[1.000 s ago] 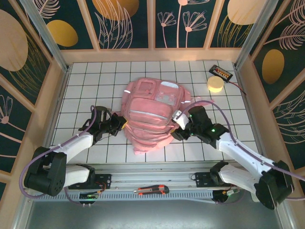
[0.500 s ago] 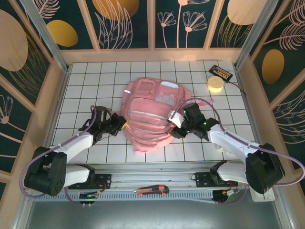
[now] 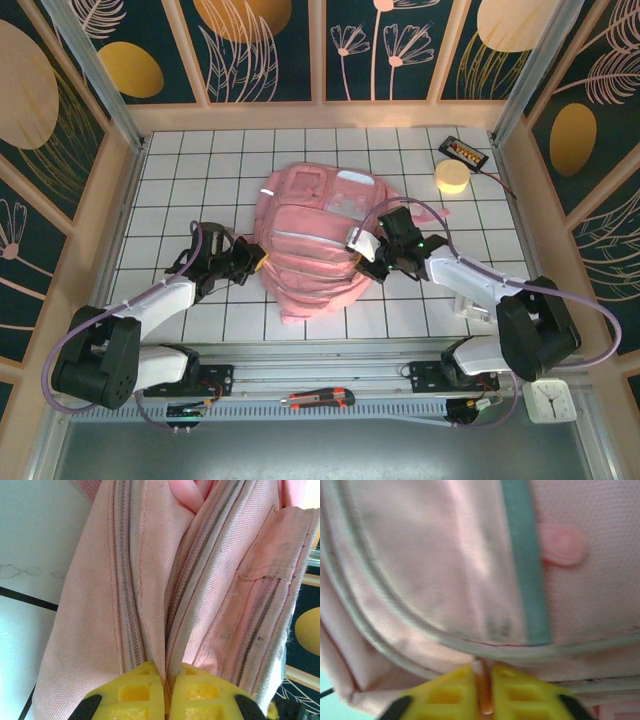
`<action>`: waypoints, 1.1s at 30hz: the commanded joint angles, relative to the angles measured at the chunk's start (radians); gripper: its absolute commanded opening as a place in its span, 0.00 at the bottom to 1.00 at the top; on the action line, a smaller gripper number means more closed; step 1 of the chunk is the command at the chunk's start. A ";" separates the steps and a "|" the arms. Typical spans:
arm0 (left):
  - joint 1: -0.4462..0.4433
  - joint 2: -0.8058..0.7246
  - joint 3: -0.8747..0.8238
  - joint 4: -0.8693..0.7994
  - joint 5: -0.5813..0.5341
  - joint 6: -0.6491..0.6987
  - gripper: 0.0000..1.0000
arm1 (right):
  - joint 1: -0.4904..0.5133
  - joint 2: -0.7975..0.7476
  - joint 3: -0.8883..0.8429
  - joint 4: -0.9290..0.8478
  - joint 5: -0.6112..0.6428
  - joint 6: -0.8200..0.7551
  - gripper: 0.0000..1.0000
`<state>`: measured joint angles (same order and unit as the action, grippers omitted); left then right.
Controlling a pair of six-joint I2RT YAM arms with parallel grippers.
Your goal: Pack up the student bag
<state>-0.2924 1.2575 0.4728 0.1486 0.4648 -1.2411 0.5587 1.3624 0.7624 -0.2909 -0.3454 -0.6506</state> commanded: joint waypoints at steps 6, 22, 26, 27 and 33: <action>0.061 0.010 0.061 -0.026 -0.015 0.065 0.00 | -0.028 -0.034 0.038 -0.043 0.004 -0.040 0.00; 0.099 0.018 0.072 -0.083 0.009 0.121 0.00 | -0.151 0.160 0.204 -0.046 0.132 0.064 0.00; 0.099 0.028 0.073 -0.085 0.014 0.125 0.00 | -0.153 0.251 0.298 -0.029 0.212 0.118 0.00; 0.099 0.030 0.075 -0.082 0.014 0.123 0.00 | -0.152 0.267 0.319 -0.022 0.231 0.136 0.00; 0.099 0.028 0.081 -0.010 0.052 0.084 0.00 | -0.156 0.269 0.381 0.007 0.191 0.220 0.61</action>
<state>-0.2123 1.2911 0.5331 0.0959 0.5125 -1.1477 0.4347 1.6489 1.1084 -0.3298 -0.2241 -0.5087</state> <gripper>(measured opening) 0.045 0.408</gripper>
